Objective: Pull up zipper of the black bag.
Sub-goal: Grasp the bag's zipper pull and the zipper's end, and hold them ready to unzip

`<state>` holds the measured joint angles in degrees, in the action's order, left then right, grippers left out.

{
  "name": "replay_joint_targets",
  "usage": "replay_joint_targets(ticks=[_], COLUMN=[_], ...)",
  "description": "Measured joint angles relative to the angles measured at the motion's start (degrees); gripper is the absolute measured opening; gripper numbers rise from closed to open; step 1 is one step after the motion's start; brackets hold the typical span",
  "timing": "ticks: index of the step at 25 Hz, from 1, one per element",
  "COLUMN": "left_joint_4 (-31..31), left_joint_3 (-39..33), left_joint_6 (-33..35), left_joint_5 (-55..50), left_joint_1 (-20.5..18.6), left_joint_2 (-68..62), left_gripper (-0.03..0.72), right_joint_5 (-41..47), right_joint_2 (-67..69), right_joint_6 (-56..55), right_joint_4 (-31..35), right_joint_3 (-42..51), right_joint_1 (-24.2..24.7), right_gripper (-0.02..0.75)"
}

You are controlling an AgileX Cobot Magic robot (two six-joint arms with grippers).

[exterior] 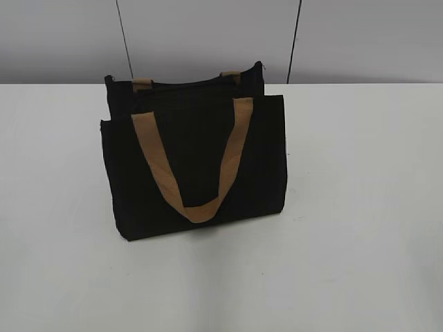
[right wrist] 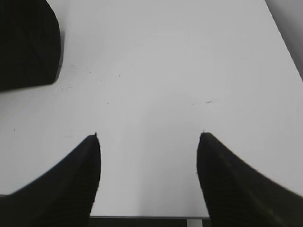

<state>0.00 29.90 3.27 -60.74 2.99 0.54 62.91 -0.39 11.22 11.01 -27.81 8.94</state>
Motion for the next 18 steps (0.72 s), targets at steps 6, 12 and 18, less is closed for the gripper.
replay_joint_targets(ticks=[6,12,18], left_joint_4=[0.38,0.35,-0.95], left_joint_3=[0.00,0.00,0.00], left_joint_6=[0.00,1.99,7.29], left_joint_5=[0.01,0.01,0.06], left_joint_1=[0.00,0.00,0.00], left_joint_2=[0.00,0.00,0.00], left_gripper=[0.239,0.242,0.468], right_joint_5=[0.00,0.00,0.00], right_joint_2=[0.00,0.00,0.00], right_joint_6=[0.00,0.00,0.00], right_joint_4=[0.05,0.05,0.05], right_joint_3=[0.00,0.00,0.00], right_joint_1=[0.00,0.00,0.00], right_gripper=[0.494,0.494,0.494])
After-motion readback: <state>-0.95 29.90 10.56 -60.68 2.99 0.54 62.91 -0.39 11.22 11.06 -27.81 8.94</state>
